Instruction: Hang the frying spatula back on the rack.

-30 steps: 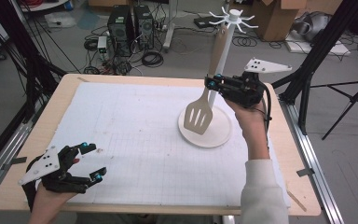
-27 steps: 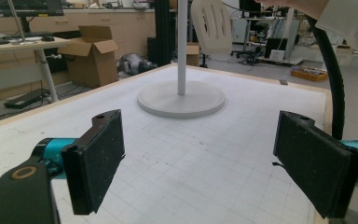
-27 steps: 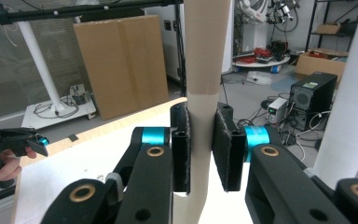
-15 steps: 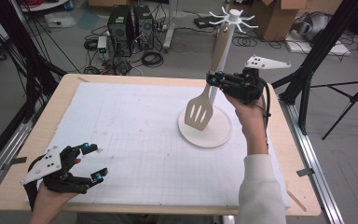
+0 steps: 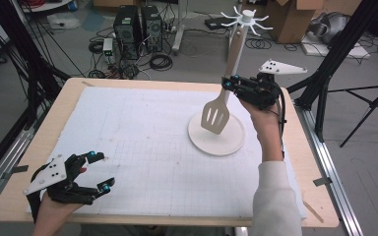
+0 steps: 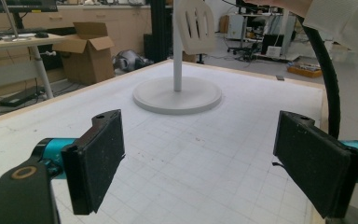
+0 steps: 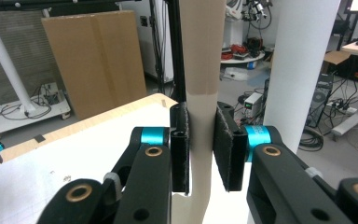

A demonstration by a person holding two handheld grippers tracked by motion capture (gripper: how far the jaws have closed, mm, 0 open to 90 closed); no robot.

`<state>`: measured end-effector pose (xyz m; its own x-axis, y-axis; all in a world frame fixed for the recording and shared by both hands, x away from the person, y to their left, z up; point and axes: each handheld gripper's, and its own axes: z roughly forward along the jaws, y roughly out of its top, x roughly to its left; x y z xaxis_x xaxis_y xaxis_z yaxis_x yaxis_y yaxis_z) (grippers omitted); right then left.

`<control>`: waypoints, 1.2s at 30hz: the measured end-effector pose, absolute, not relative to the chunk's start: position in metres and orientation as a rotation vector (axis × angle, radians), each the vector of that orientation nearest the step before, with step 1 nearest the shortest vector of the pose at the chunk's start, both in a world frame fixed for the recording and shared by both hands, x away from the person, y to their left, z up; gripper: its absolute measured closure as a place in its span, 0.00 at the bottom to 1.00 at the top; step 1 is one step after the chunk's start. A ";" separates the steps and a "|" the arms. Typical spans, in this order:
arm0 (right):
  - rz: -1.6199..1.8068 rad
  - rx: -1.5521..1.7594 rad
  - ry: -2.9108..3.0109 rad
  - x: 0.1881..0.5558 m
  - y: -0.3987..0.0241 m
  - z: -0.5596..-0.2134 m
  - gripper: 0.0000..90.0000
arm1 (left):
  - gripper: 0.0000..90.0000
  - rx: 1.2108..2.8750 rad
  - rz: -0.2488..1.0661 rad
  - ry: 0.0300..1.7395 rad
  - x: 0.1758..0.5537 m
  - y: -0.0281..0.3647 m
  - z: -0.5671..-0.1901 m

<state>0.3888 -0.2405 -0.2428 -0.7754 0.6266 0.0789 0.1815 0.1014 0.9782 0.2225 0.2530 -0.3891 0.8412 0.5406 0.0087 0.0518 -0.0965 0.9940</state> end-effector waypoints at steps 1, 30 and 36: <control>1.722 0.795 2.026 0.388 -0.241 -0.243 0.82 | 0.19 1.633 0.437 0.472 0.223 0.253 -0.389; 1.598 0.778 1.971 0.277 -0.271 -0.340 0.26 | 0.18 1.613 0.510 0.566 0.246 0.261 -0.398; 1.559 0.799 1.987 0.253 -0.264 -0.377 0.23 | 0.18 1.612 0.526 0.568 0.246 0.262 -0.400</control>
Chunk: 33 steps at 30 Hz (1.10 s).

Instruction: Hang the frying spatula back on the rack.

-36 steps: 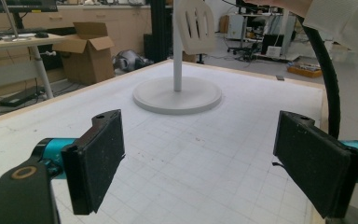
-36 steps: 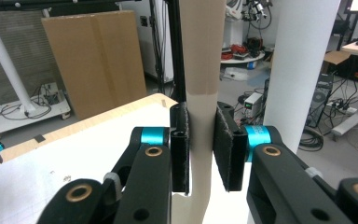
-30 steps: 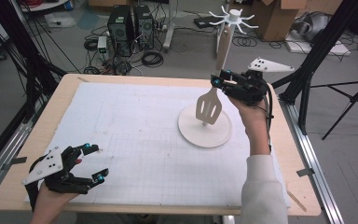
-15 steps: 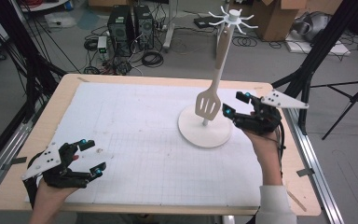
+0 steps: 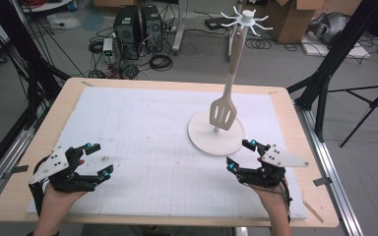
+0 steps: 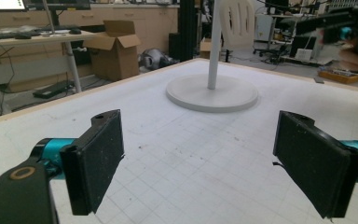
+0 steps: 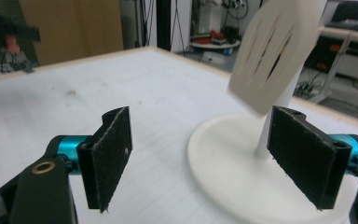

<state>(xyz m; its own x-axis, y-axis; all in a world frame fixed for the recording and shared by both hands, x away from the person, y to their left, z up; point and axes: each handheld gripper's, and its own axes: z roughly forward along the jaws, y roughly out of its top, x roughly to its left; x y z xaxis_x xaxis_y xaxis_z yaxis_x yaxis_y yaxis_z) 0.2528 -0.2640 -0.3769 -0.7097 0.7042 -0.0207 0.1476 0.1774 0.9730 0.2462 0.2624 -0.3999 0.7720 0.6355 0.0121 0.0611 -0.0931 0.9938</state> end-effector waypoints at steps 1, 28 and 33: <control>1.559 0.799 1.987 0.253 -0.264 -0.377 0.23 | 0.18 1.612 0.526 0.568 0.246 0.262 -0.400; 1.506 0.933 1.999 0.247 -0.284 -0.426 0.21 | 0.19 1.629 0.570 0.624 0.249 0.270 -0.408; 1.513 0.942 2.001 0.247 -0.286 -0.426 0.21 | 0.19 1.631 0.571 0.624 0.249 0.270 -0.407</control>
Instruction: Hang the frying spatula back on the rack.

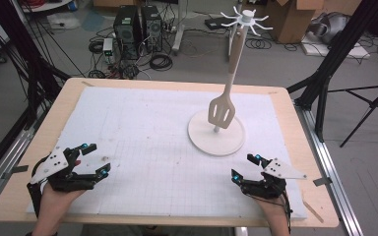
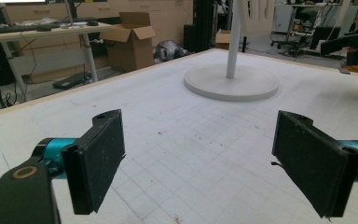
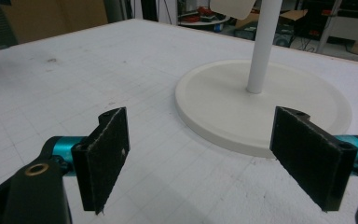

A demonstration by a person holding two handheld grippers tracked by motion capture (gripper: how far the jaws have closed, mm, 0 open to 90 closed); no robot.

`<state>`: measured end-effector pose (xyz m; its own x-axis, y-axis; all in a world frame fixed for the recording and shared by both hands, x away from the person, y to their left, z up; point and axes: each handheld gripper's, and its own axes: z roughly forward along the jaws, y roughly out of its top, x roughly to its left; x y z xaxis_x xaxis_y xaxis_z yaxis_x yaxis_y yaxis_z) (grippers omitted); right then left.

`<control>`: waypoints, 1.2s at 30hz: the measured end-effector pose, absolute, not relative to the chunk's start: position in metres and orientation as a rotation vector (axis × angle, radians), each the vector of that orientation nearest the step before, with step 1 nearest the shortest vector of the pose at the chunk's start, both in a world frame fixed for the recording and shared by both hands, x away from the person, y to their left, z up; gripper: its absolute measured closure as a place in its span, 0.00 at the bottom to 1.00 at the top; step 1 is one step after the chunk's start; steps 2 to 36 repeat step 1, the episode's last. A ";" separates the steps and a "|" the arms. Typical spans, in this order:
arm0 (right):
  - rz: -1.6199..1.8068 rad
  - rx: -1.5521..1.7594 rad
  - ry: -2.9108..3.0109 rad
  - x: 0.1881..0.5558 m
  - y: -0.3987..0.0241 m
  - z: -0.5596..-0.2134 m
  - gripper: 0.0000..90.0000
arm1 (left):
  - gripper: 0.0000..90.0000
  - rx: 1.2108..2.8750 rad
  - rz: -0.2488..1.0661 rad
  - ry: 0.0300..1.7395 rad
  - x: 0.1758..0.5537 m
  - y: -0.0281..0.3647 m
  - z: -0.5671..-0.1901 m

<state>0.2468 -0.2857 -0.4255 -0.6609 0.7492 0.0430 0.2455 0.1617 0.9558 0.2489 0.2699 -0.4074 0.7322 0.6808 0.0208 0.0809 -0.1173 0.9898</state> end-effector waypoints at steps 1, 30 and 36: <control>1.515 0.937 2.003 0.248 -0.287 -0.426 0.21 | 0.19 1.631 0.572 0.628 0.249 0.270 -0.407; 1.515 0.937 2.003 0.248 -0.287 -0.426 0.21 | 0.19 1.631 0.572 0.628 0.249 0.270 -0.407; 1.515 0.937 2.003 0.248 -0.287 -0.426 0.21 | 0.19 1.631 0.572 0.628 0.249 0.270 -0.407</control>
